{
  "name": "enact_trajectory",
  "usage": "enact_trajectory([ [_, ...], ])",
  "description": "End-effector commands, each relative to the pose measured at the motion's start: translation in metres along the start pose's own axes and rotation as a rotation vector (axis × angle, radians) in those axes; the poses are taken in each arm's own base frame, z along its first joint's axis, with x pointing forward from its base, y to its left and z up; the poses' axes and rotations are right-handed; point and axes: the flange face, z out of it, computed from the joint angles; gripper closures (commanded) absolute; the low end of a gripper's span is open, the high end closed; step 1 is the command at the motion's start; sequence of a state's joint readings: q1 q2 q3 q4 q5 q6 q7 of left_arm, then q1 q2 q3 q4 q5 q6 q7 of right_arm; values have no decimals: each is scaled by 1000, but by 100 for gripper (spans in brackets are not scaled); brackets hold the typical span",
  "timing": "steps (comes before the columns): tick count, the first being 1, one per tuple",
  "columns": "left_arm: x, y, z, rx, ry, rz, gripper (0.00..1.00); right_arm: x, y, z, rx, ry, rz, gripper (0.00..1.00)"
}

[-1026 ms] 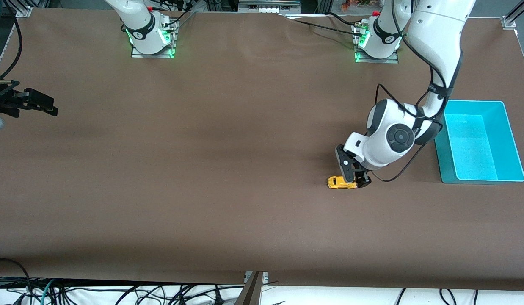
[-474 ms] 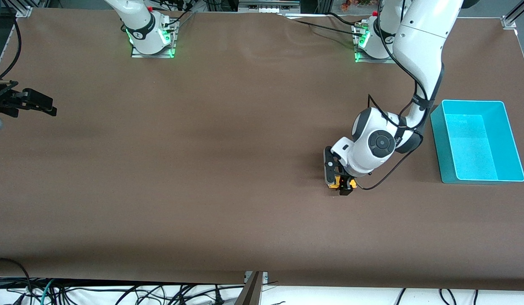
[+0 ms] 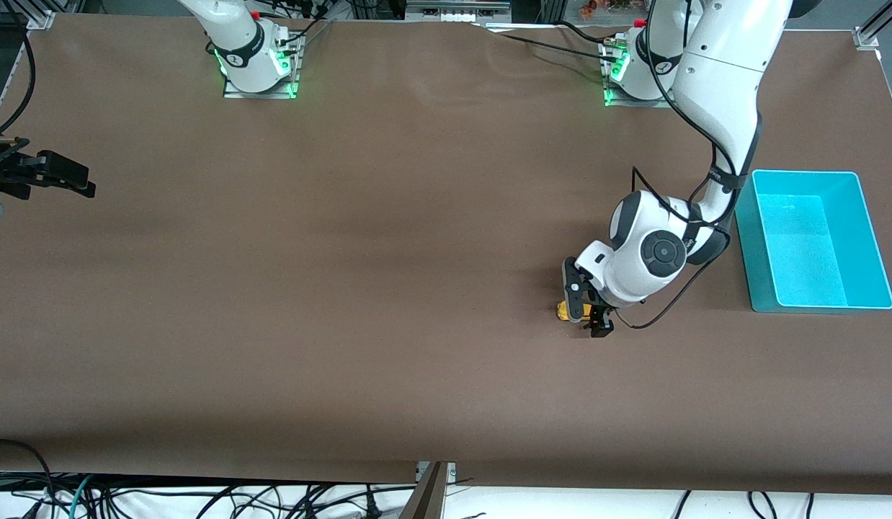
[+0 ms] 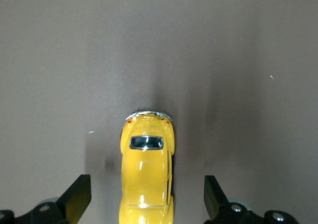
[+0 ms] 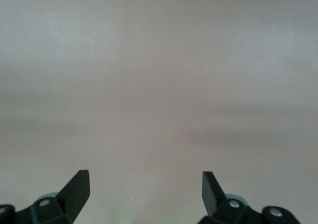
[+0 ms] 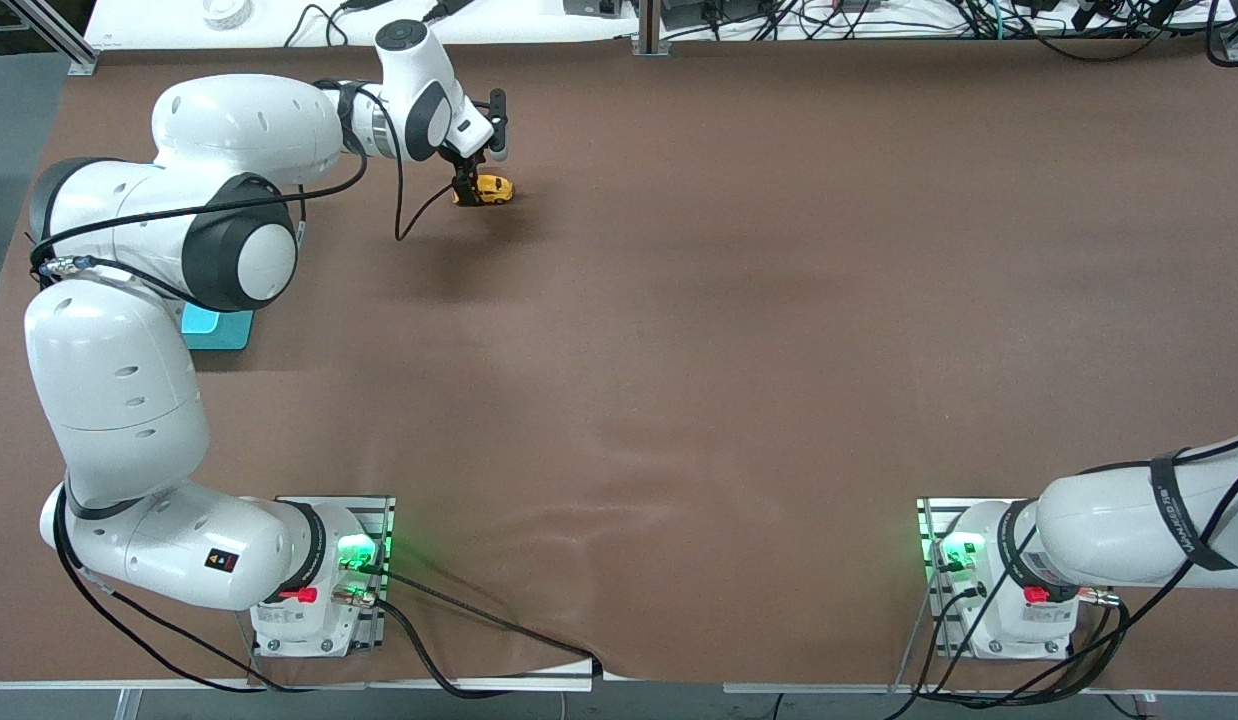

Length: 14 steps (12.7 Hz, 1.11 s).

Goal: Wind and store yellow beetle car
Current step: 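Lower the left gripper and grasp the yellow car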

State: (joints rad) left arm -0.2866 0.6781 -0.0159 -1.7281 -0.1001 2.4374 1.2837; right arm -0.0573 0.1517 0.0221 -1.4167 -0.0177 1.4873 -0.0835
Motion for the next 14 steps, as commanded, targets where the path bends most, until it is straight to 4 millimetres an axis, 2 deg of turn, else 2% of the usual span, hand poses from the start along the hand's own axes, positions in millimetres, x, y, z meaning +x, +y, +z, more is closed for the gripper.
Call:
enact_trajectory([
  [1,14,-1,9,-4,25,-1,0,-2,3,-1,13,5,6,0],
  [3,11,0,19,-6,32,-17,0,-2,3,-1,13,5,6,0],
  [5,6,-2,21,1,34,-29,2,-2,3,-1,13,5,6,0],
  [6,6,-3,19,3,33,-25,13,-2,3,-1,13,5,6,0],
  [10,2,-6,11,17,30,-21,43,-2,3,-1,13,7,6,0],
  [12,1,-9,2,30,34,-18,62,-2,3,-1,13,7,6,0],
  [13,-4,-11,-1,33,32,-26,72,-2,3,-1,13,7,6,0],
  [14,-5,-12,-9,36,33,-29,93,-2,3,-1,13,7,6,0],
])
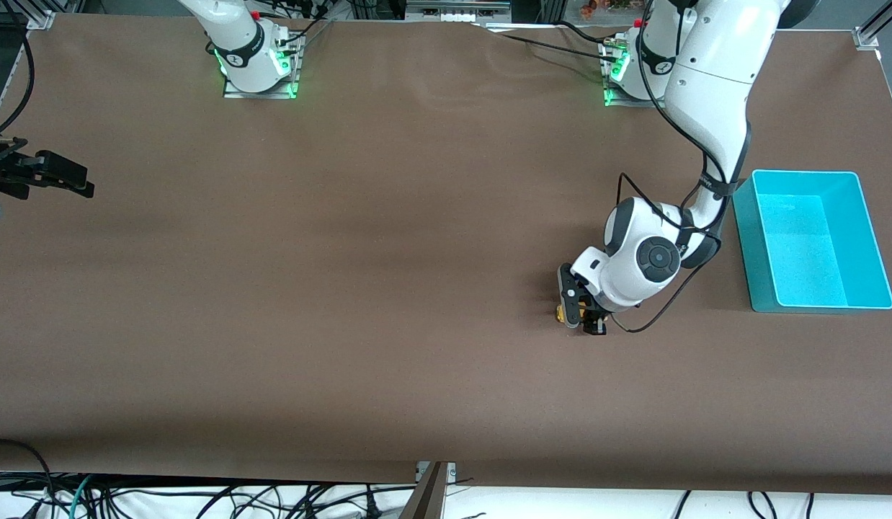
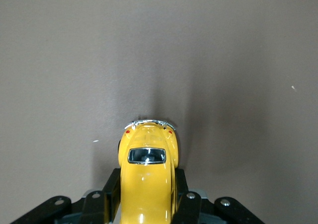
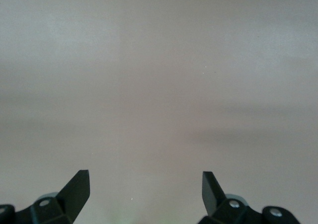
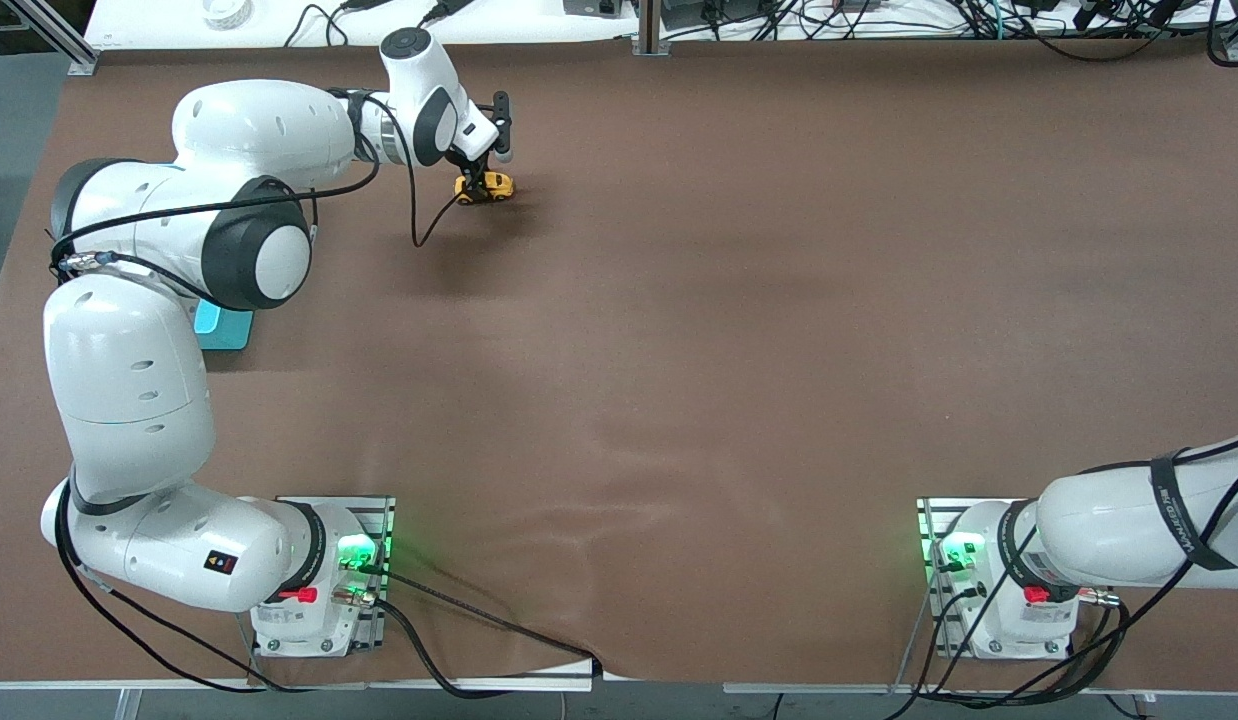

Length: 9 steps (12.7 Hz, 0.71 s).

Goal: Wind and store yellow beetle car
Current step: 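Lower the left gripper and grasp the yellow car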

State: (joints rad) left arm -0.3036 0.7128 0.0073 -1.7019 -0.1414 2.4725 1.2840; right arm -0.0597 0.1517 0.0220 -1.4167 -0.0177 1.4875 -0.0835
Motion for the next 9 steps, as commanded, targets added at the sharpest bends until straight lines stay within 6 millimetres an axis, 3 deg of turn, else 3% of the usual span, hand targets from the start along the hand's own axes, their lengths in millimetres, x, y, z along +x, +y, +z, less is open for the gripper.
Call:
enact_trajectory([
  [1,-7,-5,-27,19,16,-2,100,-2,1,-1,13,7,3,0],
  [2,-14,-6,-37,24,18,-9,100,-2,1,-1,13,7,3,0],
  [4,-44,-8,-82,28,21,-51,100,-1,1,0,13,5,3,0],
  [7,-107,5,-174,-90,10,-143,100,-2,1,-1,13,7,3,0],
  [9,-146,16,-233,-52,-71,-133,100,-2,1,-1,13,7,3,0],
])
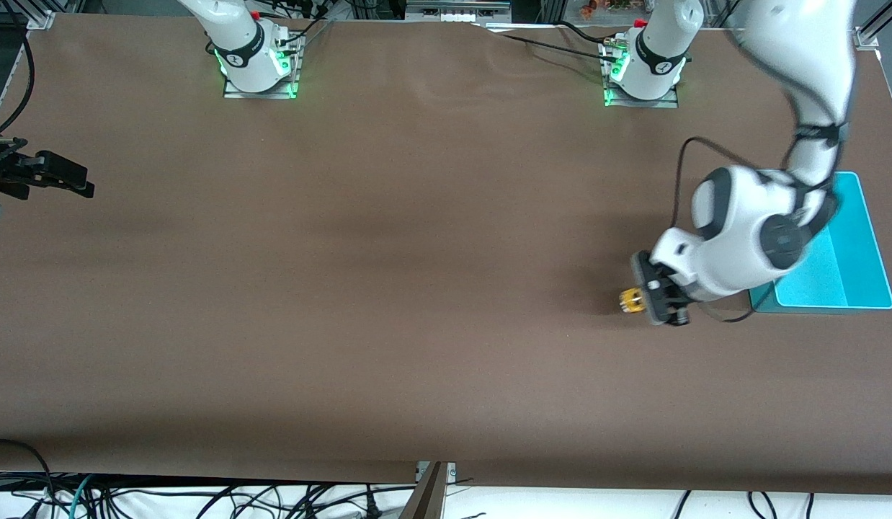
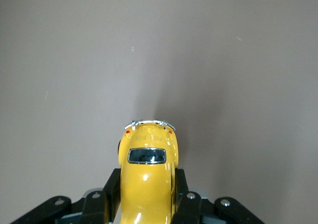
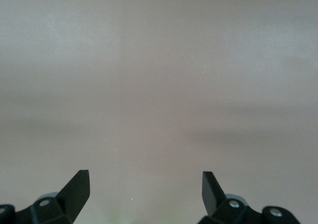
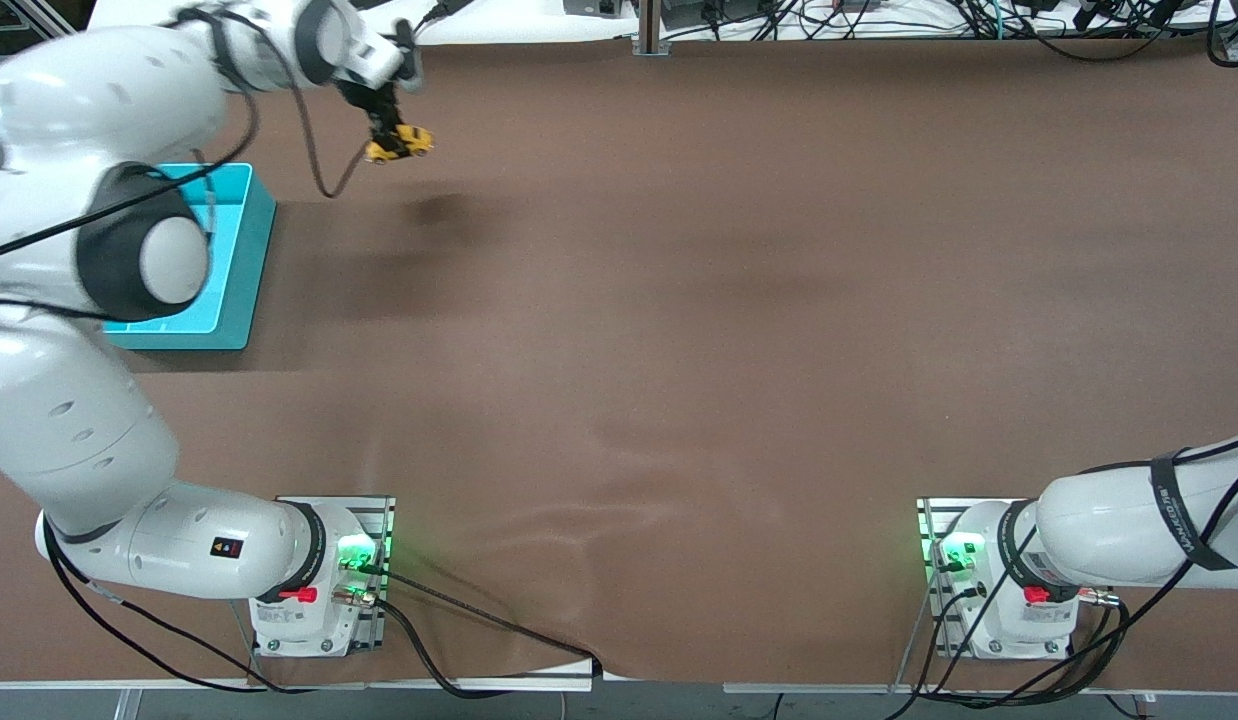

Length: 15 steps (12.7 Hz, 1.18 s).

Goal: Wind and store yellow beetle car
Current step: 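Carry the car with the left gripper into the blue box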

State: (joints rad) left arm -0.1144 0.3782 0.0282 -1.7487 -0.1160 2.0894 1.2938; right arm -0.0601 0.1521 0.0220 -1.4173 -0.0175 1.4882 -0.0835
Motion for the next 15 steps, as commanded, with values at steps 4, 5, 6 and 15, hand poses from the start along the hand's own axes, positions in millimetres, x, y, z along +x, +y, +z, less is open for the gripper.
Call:
enact_trajectory([
  [4,-113,57,-86,23,-120,34,100,-2,1,-1,12,7,3,0],
  [5,-139,60,-86,15,-120,51,100,-2,1,-1,12,7,3,0],
  [6,-162,64,-82,1,-127,63,100,-2,1,-1,12,7,3,0],
  [15,-344,102,55,-136,-136,293,100,-2,2,-1,13,7,4,0],
])
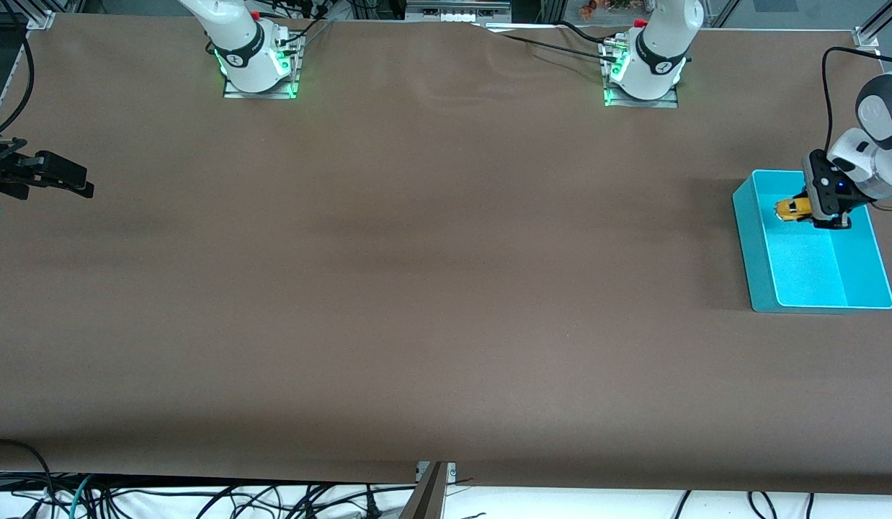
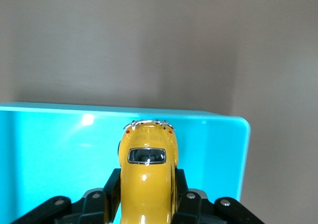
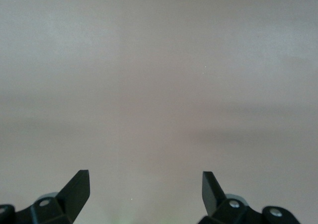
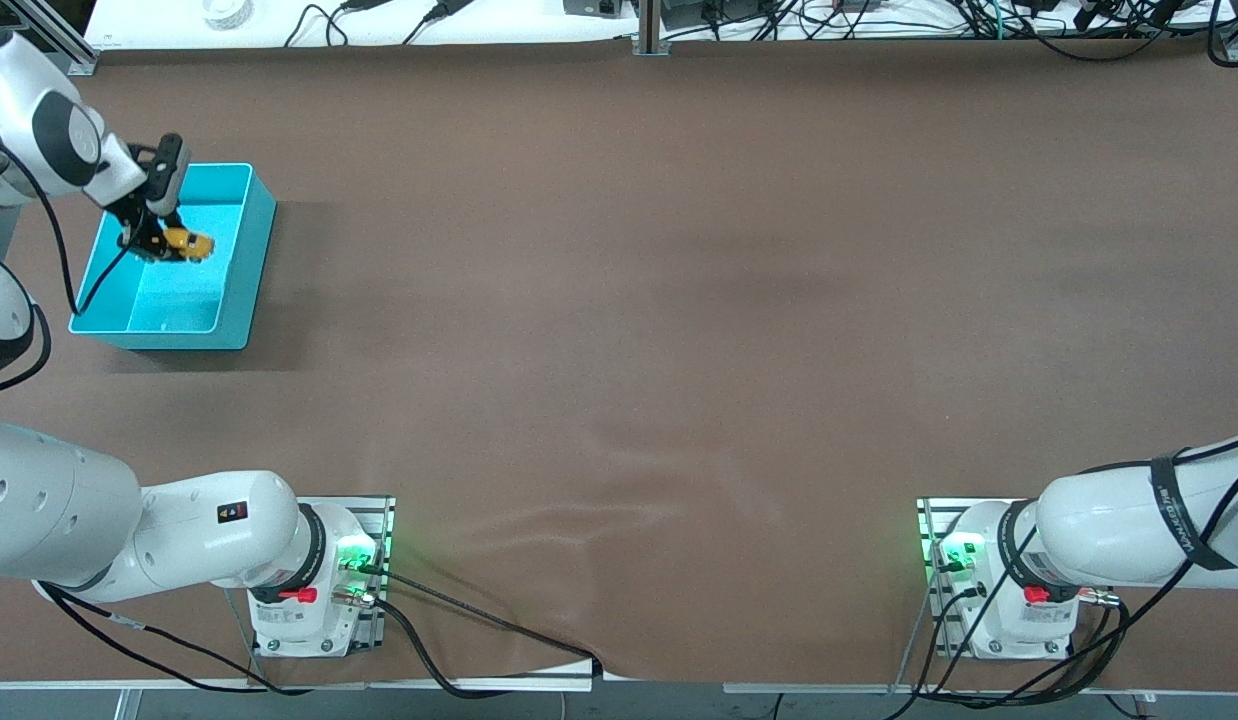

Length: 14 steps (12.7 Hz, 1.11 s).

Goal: Wind and store yellow beetle car
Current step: 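Carry the car with the left gripper into the blue box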

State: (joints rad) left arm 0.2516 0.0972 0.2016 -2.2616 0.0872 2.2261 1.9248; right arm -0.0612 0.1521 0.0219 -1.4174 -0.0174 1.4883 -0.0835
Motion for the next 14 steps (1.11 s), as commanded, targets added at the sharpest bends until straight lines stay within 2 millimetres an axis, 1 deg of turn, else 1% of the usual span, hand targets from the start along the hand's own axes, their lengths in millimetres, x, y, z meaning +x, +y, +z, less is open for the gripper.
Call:
enact_trajectory([
  [1,-26,5,49,-63,3,124,100,-2,1,-1,12,7,3,0],
  [2,-38,10,64,-77,12,120,100,-2,2,-1,12,7,5,0],
  [3,-40,11,74,-92,14,121,100,-2,1,-1,12,7,3,0],
  [5,-52,13,84,-81,-2,112,100,-2,2,-1,12,7,5,0],
  [6,-53,12,92,-81,-5,113,98,-2,2,-1,12,7,5,0],
  [7,-55,11,102,-82,-6,111,93,-2,2,-1,12,7,5,0],
  [8,-58,11,111,-75,-9,103,90,-2,2,-1,12,6,5,0],
  [9,-59,8,119,-75,-8,100,85,-2,2,-1,12,7,5,0],
  [11,-59,8,129,-78,-4,89,63,-2,2,-1,12,6,5,0],
  [12,-59,8,132,-83,-1,87,47,-2,1,-1,12,7,3,0],
  [14,-57,8,135,-88,1,86,7,-2,3,-1,12,7,6,0],
])
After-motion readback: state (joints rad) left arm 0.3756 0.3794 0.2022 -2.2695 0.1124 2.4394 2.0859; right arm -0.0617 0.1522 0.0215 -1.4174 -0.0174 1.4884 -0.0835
